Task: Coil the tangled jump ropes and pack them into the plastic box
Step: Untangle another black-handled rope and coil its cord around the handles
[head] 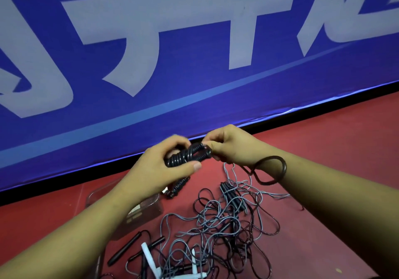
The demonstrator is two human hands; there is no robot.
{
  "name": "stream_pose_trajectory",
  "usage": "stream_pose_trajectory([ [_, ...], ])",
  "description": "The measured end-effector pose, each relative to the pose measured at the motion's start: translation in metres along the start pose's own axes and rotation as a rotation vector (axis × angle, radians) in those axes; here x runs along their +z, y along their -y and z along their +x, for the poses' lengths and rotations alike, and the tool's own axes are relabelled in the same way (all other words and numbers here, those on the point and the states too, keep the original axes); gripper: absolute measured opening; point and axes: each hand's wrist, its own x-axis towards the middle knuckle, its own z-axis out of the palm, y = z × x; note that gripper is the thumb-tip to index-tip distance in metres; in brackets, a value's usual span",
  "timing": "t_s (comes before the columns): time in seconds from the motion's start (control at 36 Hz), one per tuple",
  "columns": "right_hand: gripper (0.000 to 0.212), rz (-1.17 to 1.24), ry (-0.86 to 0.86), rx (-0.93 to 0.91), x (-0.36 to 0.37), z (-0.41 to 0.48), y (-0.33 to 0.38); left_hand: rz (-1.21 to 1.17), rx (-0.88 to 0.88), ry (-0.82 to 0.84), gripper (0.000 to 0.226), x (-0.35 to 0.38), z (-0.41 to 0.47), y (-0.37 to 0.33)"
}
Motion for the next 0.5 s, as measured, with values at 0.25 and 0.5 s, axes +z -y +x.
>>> stream_pose_trajectory([
  [0.25,0.018,0.037,0.120,0.059,0.017,0.000,0.000,-0.372,-0.182,-0.208,0.028,-0.017,0.006,0.002],
  [0.5,0.018,0.050,0.203,0.143,0.034,0.001,0.014,-0.105,-0.212,-0.272,0.031,-0.025,0.013,0.022],
])
